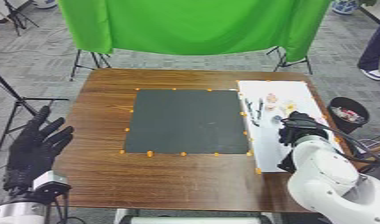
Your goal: Arrange flowers
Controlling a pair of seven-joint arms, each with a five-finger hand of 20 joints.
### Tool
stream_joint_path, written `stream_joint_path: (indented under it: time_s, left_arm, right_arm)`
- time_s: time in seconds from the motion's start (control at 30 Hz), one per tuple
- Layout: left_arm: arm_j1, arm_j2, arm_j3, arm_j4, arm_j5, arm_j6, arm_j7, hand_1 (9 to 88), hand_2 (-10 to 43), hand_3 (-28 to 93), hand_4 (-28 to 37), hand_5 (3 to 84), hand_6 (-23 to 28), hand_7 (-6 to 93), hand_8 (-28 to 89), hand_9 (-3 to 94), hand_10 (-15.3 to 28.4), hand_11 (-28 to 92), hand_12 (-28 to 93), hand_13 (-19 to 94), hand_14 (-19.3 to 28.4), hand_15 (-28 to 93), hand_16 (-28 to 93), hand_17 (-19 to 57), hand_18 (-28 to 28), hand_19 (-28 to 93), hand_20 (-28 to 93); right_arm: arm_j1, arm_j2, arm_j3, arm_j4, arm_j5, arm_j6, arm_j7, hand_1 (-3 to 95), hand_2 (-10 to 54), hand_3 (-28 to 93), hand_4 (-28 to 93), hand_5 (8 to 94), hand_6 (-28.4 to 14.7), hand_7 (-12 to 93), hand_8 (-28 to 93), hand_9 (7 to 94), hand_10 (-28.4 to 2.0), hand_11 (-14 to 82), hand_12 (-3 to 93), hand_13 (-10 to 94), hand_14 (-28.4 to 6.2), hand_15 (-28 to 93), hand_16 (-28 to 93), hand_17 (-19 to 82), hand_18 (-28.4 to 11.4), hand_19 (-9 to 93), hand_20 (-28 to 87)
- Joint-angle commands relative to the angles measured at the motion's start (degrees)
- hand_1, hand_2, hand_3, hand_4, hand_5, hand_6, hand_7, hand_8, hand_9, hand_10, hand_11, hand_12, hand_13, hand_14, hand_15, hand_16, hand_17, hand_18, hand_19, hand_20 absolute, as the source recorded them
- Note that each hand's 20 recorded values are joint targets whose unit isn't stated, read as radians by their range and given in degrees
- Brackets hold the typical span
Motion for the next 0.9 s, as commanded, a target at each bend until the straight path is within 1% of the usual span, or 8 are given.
stream_joint_path:
  time_s: [0.03, 0.5, 0.53, 0.57, 0.67, 0.7, 0.73, 0.9]
  left_arm:
    - [3.2, -0.77, -2.24, -1.2, -0.42, 1.06, 0.71, 28.9, 6.3, 63, -22.2, 31.1, 5.6, 8.5, -8, 27.9, 17.3, 23, 11, 19, 25.4, 52, -10, -9.1, 26.3, 48, 5]
    - [7.1, -3.01, -5.3, -2.55, -0.25, 1.81, 0.25, 28.9, 6.2, 63, -22.1, 31.1, 5.6, 8.5, -8, 27.9, 17.3, 23, 11, 19, 25.3, 51, -10, -9.0, 26.3, 48, 5]
    - [8.1, -2.46, -5.38, -2.81, -1.08, 2.2, 1.4, 28.9, 6.2, 63, -22.1, 31.1, 5.6, 8.5, -8, 27.9, 17.3, 23, 11, 18, 25.4, 51, -10, -9.0, 26.3, 48, 5]
    - [6.8, -4.2, -5.56, -2.71, 0.95, 1.66, -1.42, 28.9, 6.2, 63, -22.1, 31.1, 5.6, 8.5, -8, 27.8, 17.3, 23, 11, 18, 25.4, 52, -10, -9.1, 26.3, 48, 5]
    - [6.2, -4.22, -5.17, -2.65, 1.12, 1.66, -1.75, 28.9, 6.2, 63, -22.1, 31.1, 5.6, 8.5, -8, 27.8, 17.3, 23, 11, 18, 25.4, 52, -10, -9.1, 26.3, 48, 5]
    - [4.6, -7.06, -5.09, -2.49, 4.12, 0.59, -4.66, 28.9, 6.2, 63, -22.1, 31.1, 5.7, 8.5, -8, 27.8, 17.2, 23, 12, 18, 25.4, 52, -10, -9.0, 26.3, 48, 5]
    - [4.0, -7.7, -5.16, -2.42, 4.96, 0.24, -6.11, 28.9, 6.3, 63, -22.1, 31.1, 5.7, 8.5, -8, 27.9, 17.2, 23, 12, 18, 25.4, 52, -10, -9.0, 26.3, 48, 4]
    - [0.6, -8.42, -4.65, -1.76, 6.88, -0.82, -9.32, 28.9, 6.3, 63, -22.1, 31.1, 5.7, 8.4, -8, 27.9, 17.2, 23, 11, 18, 25.4, 52, -10, -9.1, 26.4, 48, 5]
  right_arm:
    - [7.8, -1.4, -2.9, -3.6, -0.2, -1.0, -2.1, 55.4, -6.5, 76, -18, 80.0, -7.1, 29, 26, 87.2, -15.3, 45.7, 22.3, 88, -7.9, 66, 18, 71, -6.7, 93, 34]
    - [30.8, -19.7, -20.1, 2.8, 5.0, -8.0, -8.3, 55.1, -7.3, 76, -17, 80.7, -7.1, 27, 27, 88.1, -15.2, 44.9, 22.8, 89, -7.8, 66, 18, 71, -6.9, 93, 35]
    - [31.4, -21.7, -20.6, 3.8, 5.4, -9.0, -8.8, 55.0, -7.3, 76, -17, 80.7, -7.0, 27, 27, 88.2, -15.2, 44.9, 22.8, 89, -7.8, 66, 18, 71, -6.9, 93, 35]
    - [31.8, -23.2, -21.3, 4.7, 6.0, -9.0, -8.8, 55.0, -7.4, 76, -17, 80.8, -7.1, 27, 27, 88.2, -15.2, 44.9, 22.8, 89, -7.7, 66, 19, 71, -6.9, 93, 35]
    - [33.0, -27.5, -23.5, 7.6, 5.7, -10.5, -9.7, 54.9, -7.5, 76, -17, 80.9, -6.9, 27, 27, 88.3, -15.1, 44.8, 22.8, 89, -7.7, 66, 19, 71, -6.9, 93, 35]
    - [33.4, -28.7, -24.0, 8.4, 5.9, -11.3, -10.0, 54.9, -7.5, 76, -17, 81.0, -6.9, 27, 27, 88.3, -15.1, 44.8, 22.8, 89, -7.7, 66, 19, 71, -6.9, 93, 35]
    - [33.6, -29.8, -24.5, 9.2, 6.3, -11.6, -9.8, 54.9, -7.6, 76, -17, 81.1, -7.0, 27, 27, 88.4, -15.1, 44.8, 22.8, 89, -7.6, 66, 19, 71, -7.0, 93, 35]
    - [36.0, -33.8, -28.9, 13.2, 5.9, -10.0, -9.9, 54.7, -7.8, 77, -17, 81.2, -7.0, 27, 27, 88.5, -15.0, 44.8, 22.8, 89, -7.5, 66, 19, 72, -7.0, 93, 36]
